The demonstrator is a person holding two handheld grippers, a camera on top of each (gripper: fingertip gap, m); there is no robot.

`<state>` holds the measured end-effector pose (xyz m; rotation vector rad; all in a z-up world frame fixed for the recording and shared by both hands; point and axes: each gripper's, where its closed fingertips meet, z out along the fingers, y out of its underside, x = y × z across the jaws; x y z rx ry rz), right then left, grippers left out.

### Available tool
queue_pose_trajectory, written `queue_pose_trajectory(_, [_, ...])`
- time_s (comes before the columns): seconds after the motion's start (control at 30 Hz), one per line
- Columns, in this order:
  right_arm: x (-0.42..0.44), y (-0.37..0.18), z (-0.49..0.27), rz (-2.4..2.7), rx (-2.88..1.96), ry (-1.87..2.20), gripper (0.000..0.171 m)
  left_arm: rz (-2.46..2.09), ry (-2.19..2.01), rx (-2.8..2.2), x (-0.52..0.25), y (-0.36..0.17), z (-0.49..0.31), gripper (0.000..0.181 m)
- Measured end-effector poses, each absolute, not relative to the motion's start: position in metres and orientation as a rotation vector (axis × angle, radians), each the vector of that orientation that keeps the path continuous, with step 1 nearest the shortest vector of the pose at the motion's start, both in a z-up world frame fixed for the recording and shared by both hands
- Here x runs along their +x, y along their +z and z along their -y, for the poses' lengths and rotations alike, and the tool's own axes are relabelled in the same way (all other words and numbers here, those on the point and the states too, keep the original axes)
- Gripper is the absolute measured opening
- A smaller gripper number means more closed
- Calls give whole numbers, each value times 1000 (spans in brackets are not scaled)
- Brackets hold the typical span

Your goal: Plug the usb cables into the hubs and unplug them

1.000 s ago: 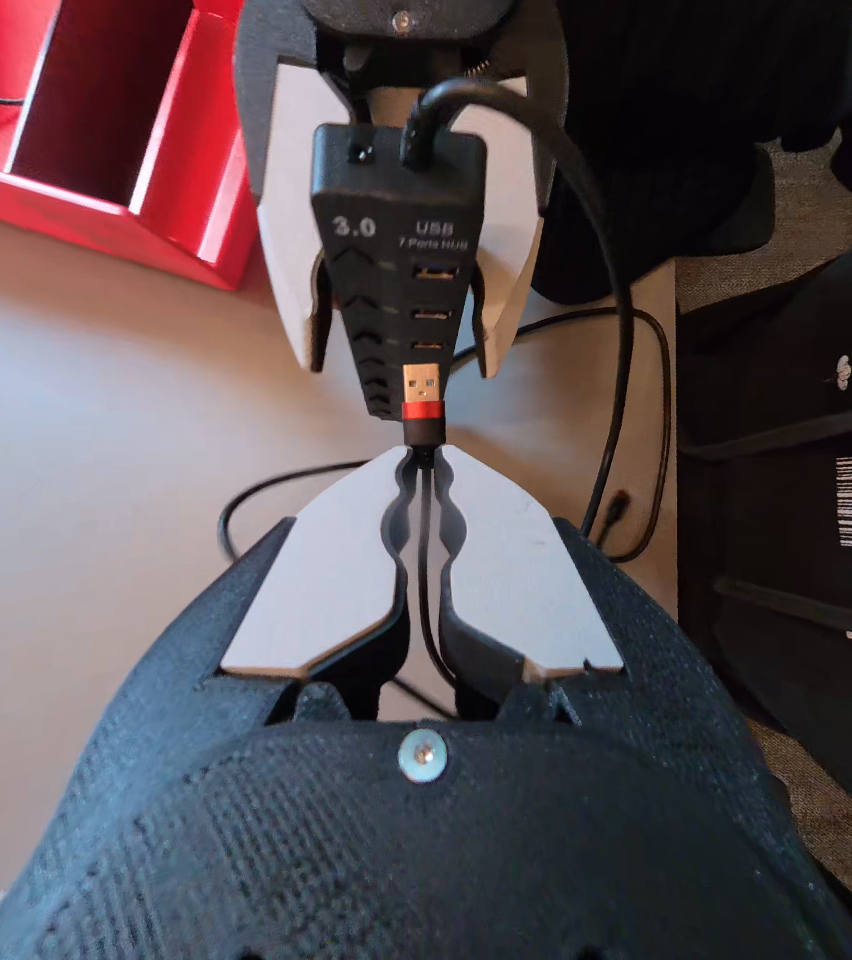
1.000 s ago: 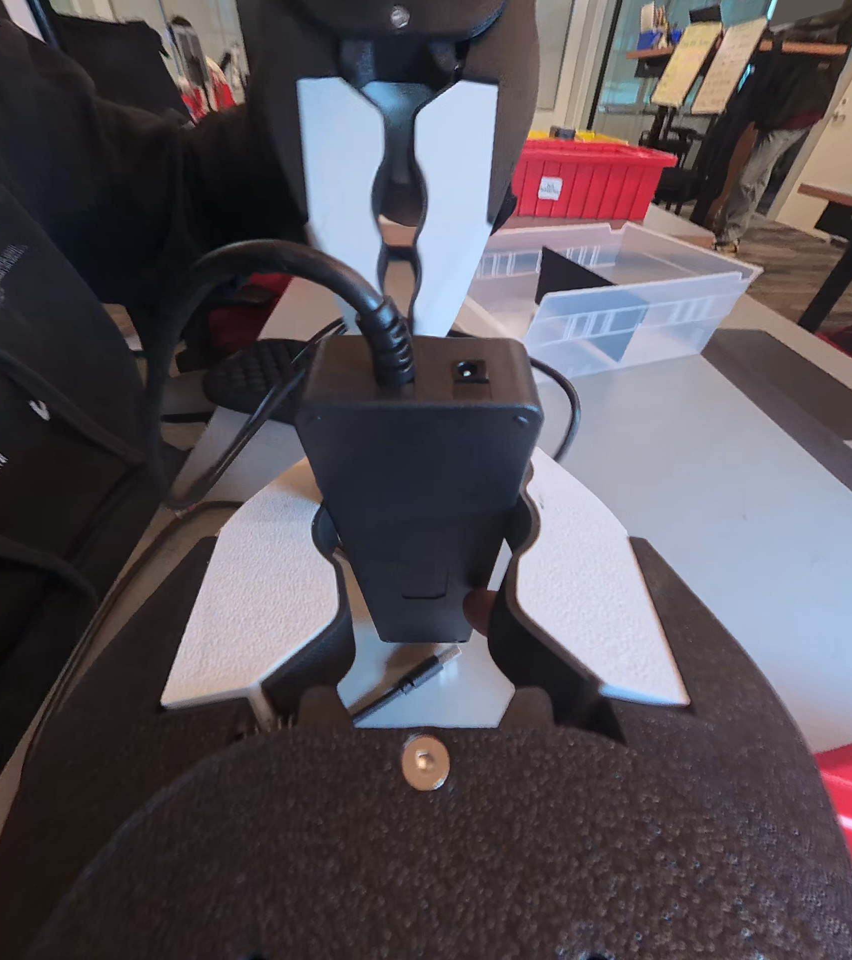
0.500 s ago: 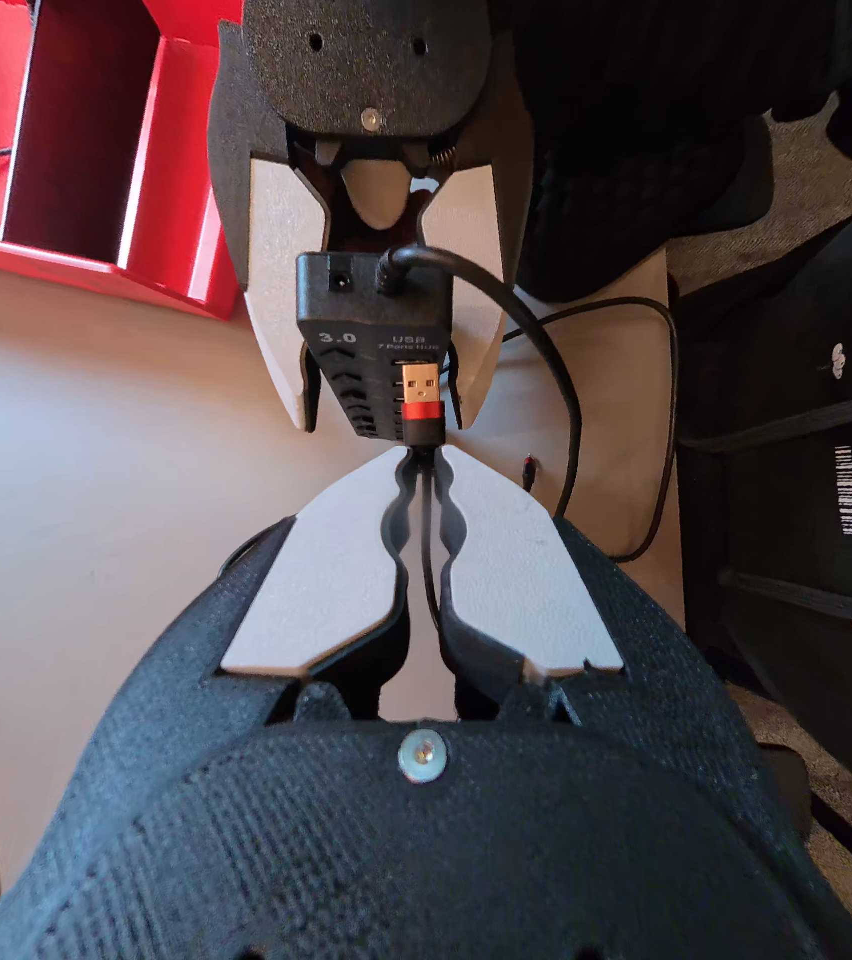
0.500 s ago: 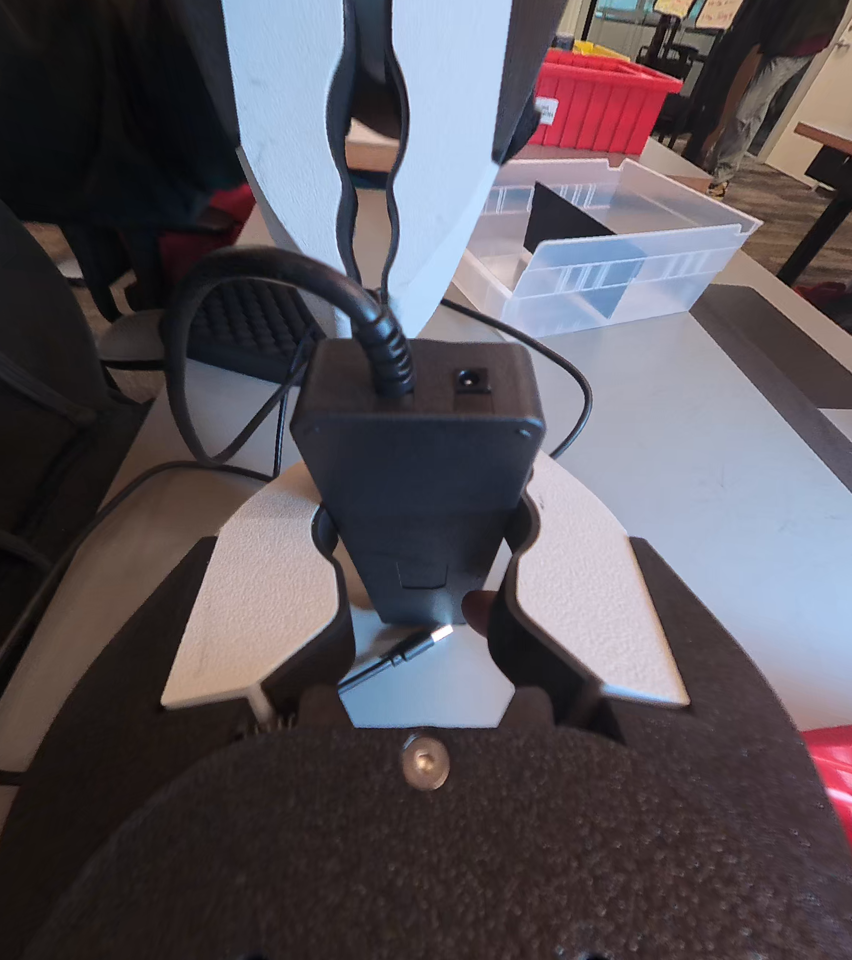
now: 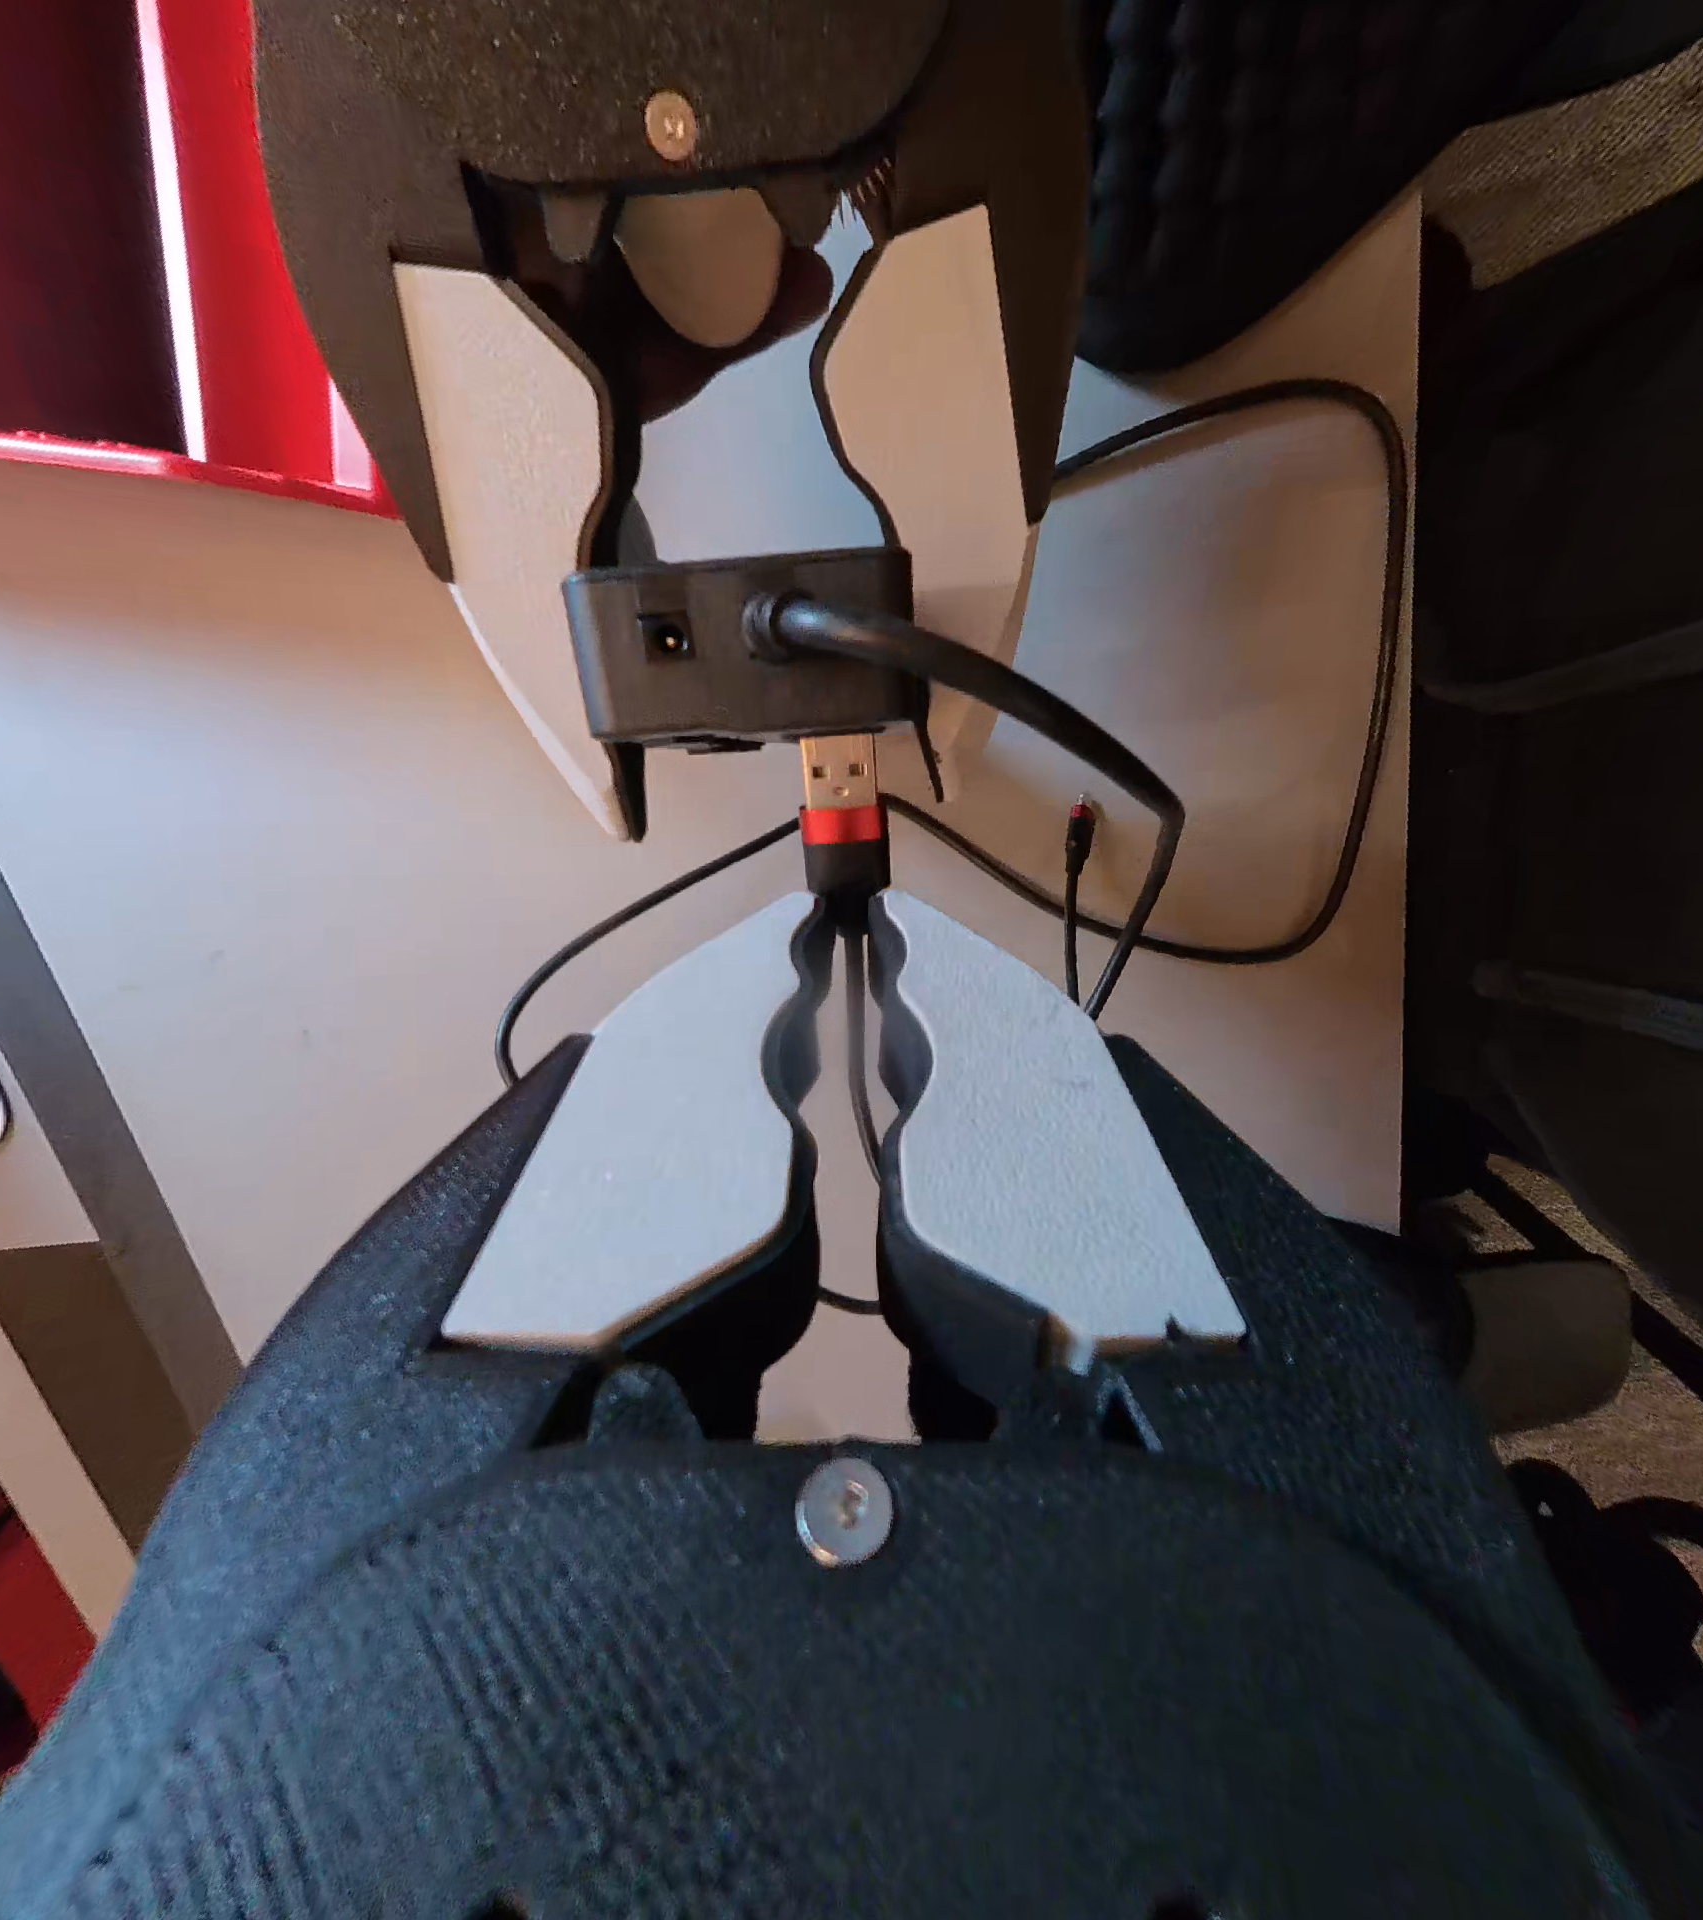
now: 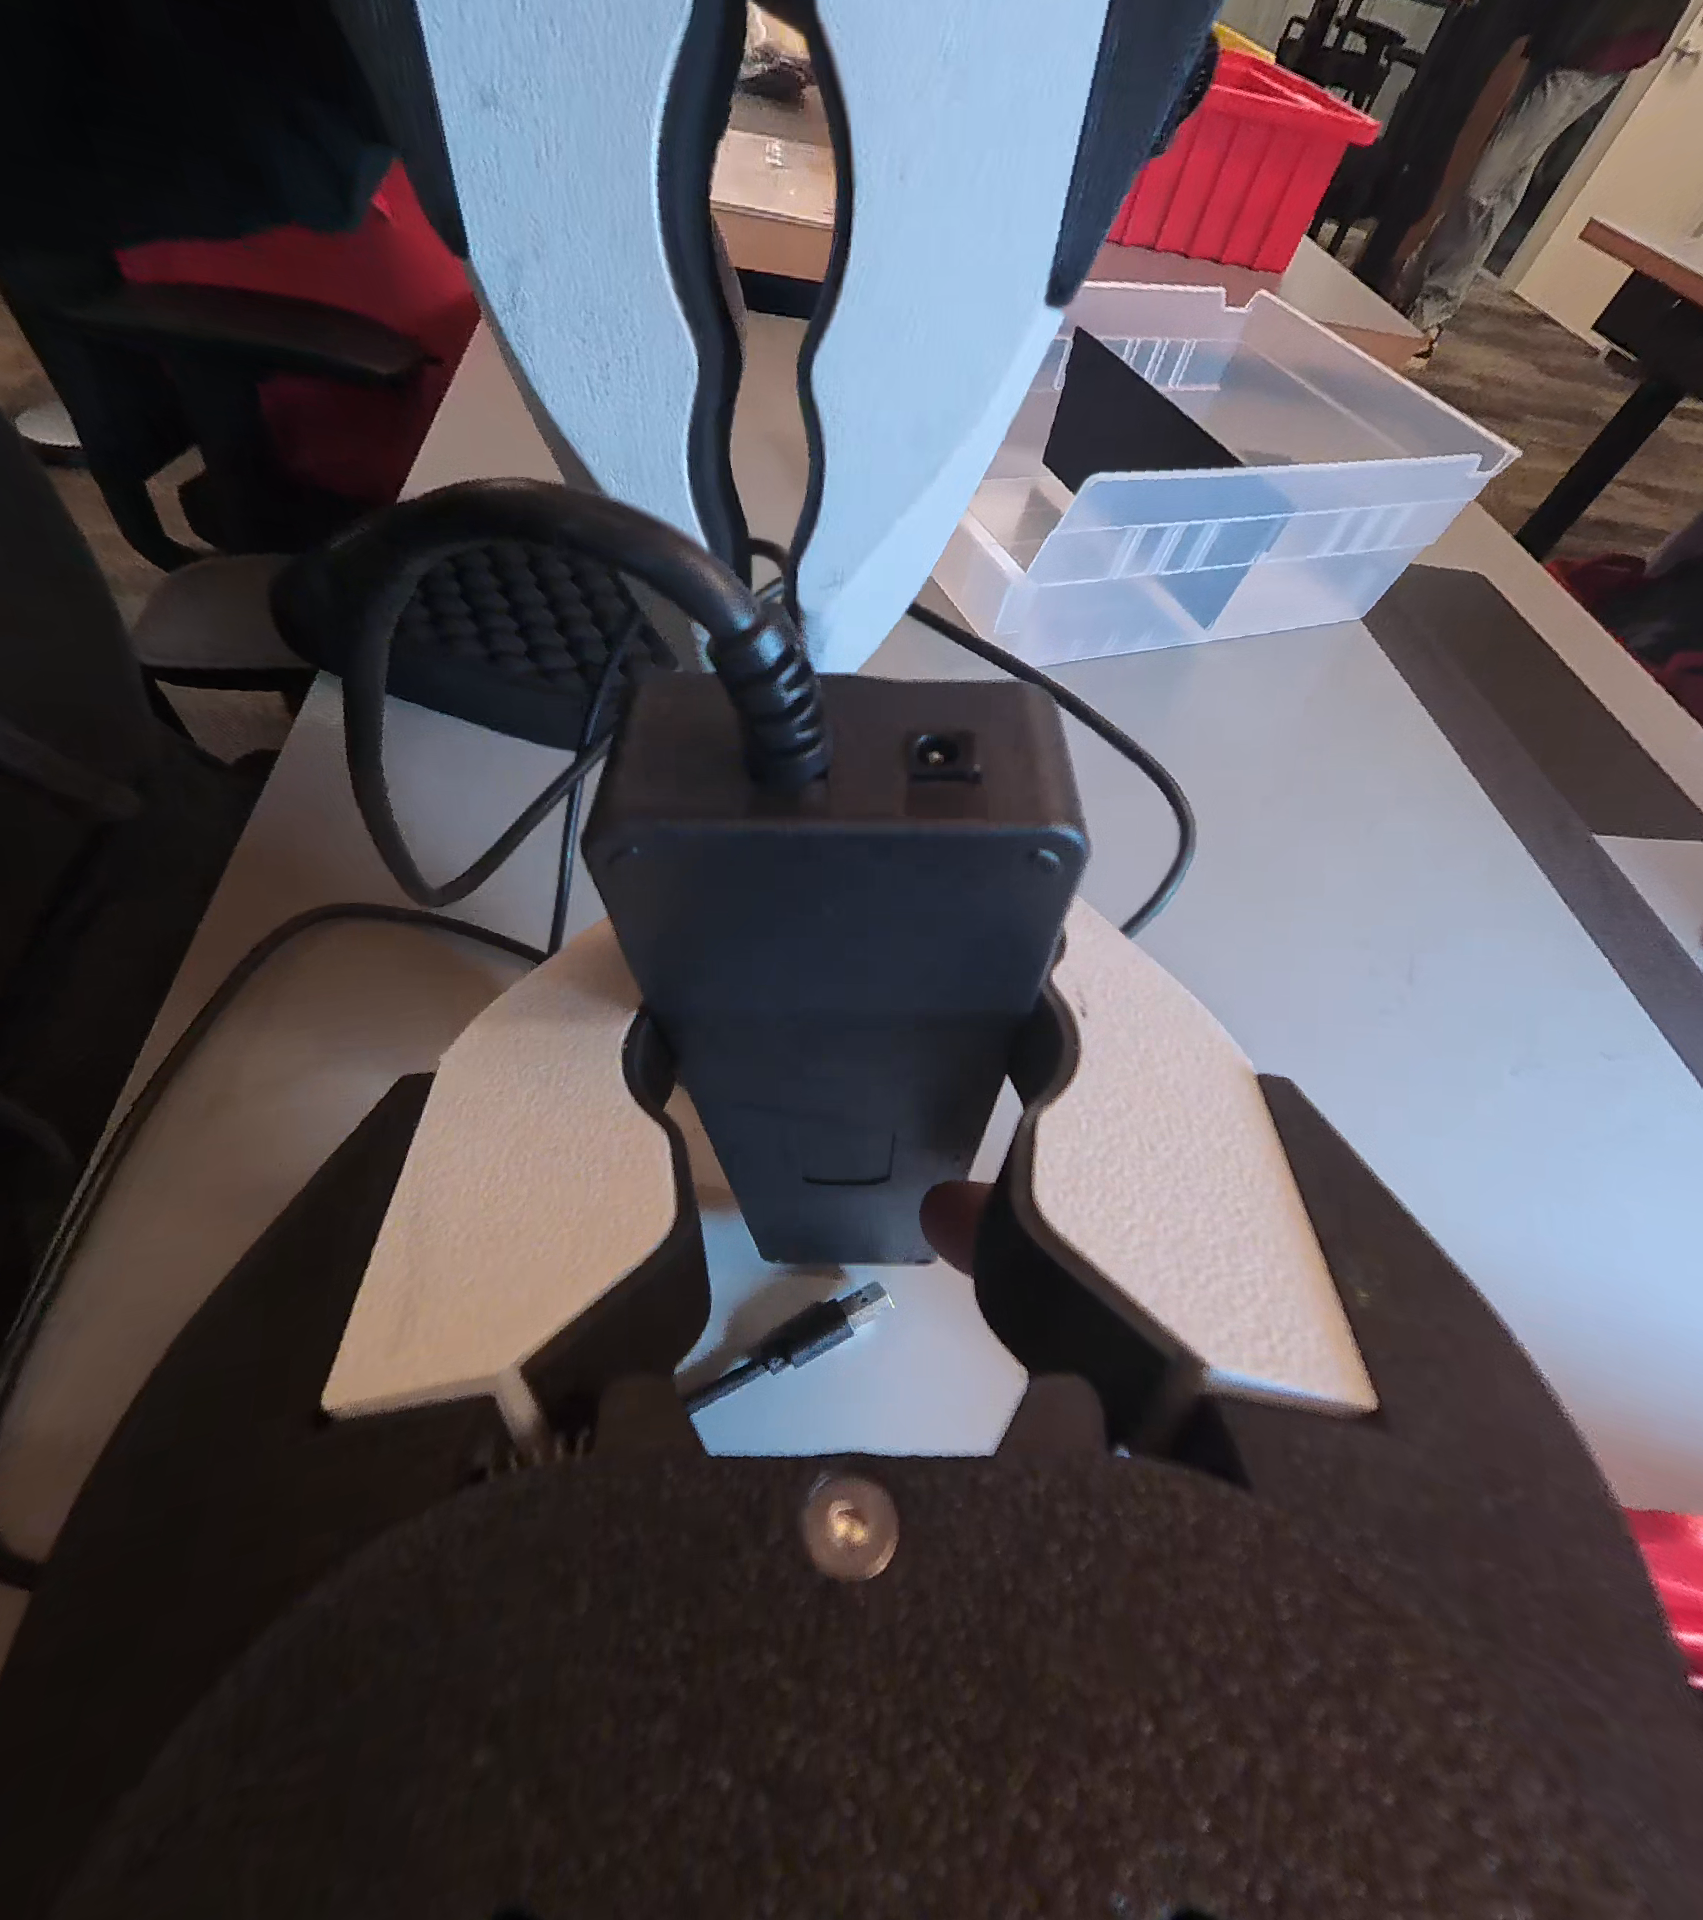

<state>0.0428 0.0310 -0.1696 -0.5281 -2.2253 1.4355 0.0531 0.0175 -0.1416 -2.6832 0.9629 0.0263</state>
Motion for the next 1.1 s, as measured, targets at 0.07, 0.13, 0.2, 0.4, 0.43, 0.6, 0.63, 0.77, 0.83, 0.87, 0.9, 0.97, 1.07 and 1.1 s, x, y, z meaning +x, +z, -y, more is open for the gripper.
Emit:
queue_pose_trajectory(0.07, [43,-168,-29,2232,-528,1429,64,-967,41,-2689,53,-139,-18,7])
queue_pose_trajectory(0.13, [43,-167,-29,2230,-531,1419,64,-963,38,-2682,54,-136,-18,6])
queue_pose_trajectory(0.2, [44,-166,-28,2228,-535,1424,64,-950,25,-2671,55,-133,-19,6])
queue_pose_trajectory(0.4, [46,-169,-25,2273,-555,1362,64,-925,-70,-2647,61,-129,-18,6])
queue_pose_trajectory(0.43, [45,-170,-25,2272,-563,1343,64,-911,-82,-2637,60,-127,-19,6])
queue_pose_trajectory(0.6, [42,-177,-25,2295,-591,1300,64,-870,-133,-2605,60,-129,-19,6])
queue_pose_trajectory(0.63, [42,-178,-24,2301,-595,1298,64,-860,-147,-2599,60,-130,-19,6])
queue_pose_trajectory(0.77, [41,-181,-24,2312,-604,1272,63,-804,-222,-2536,61,-130,-19,6])
queue_pose_trajectory(0.83, [41,-185,-23,2324,-606,1257,64,-793,-240,-2518,60,-133,-17,6])
queue_pose_trajectory(0.87, [40,-187,-22,2332,-610,1246,64,-785,-252,-2510,59,-134,-16,6])
queue_pose_trajectory(0.9, [39,-189,-22,2341,-614,1226,63,-770,-268,-2504,59,-135,-16,6])
queue_pose_trajectory(0.97, [39,-194,-20,2359,-611,1189,63,-744,-334,-2454,64,-133,-15,6])
queue_pose_trajectory(1.07, [36,-200,-18,2374,-618,1165,63,-740,-273,-2462,60,-142,-15,6])
queue_pose_trajectory(1.1, [35,-202,-19,2378,-621,1152,63,-736,-262,-2455,59,-145,-16,6])
